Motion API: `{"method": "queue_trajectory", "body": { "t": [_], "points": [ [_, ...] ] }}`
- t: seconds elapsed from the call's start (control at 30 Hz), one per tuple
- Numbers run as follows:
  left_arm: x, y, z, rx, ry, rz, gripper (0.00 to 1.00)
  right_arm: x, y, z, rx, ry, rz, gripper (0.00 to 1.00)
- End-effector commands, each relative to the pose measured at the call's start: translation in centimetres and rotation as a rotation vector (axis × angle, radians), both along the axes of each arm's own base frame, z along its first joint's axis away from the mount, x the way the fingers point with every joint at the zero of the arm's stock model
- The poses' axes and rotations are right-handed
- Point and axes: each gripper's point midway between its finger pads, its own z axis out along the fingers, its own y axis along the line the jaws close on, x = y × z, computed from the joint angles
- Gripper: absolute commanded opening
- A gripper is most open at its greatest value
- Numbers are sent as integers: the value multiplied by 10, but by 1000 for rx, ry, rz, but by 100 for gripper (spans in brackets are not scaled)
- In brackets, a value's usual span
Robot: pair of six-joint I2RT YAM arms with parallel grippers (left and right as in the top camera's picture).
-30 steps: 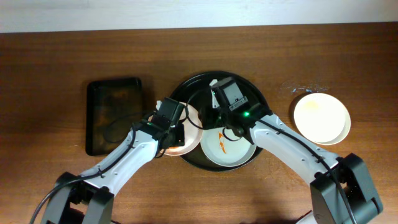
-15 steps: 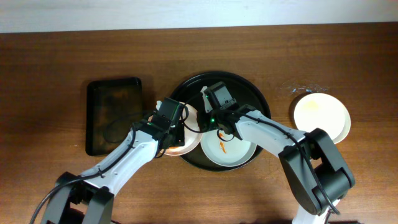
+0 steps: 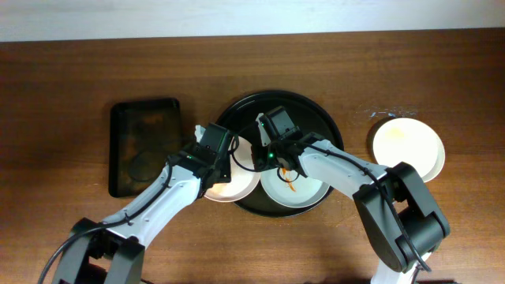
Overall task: Clean dirty plates on tray and stack at the side
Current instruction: 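Hold the plate with the right gripper and scrub it with the sponge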
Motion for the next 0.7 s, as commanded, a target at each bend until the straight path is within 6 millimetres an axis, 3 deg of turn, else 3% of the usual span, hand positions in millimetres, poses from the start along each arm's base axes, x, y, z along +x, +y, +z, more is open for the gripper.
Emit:
{"method": "queue_trajectory", "body": {
  "t": [0.0,0.13,0.2,0.3,0.4,0.5,0.53,0.6,0.67],
  "points": [
    [-10,22,-7,108,36,35,0,0,-1,-3,-11,5,6,4],
    [-32,22,-15,86,138,41,0,0,-1,-3,-11,5,6,4],
    [-34,1,-16,-22,163,9,0,0,-1,-3,-11,6,6,4],
    [-12,-2,-9,-30,62,19,0,0,-1,-3,-12,6,6,4],
    [24,15,7,52,-115,89,0,-1,-2,-3,-13,9,6,4],
    [36,33,14,83,-167,148,0,-2,-2,-4,-16,12,7,4],
    [36,38,13,85,-159,159,0,-2,-2,-4,-16,12,7,4],
    [17,39,2,75,-60,140,0,-2,-2,-4,-16,12,7,4],
    [-5,26,-9,6,59,96,0,-2,-2,-4,-16,12,7,4]
  ]
}}
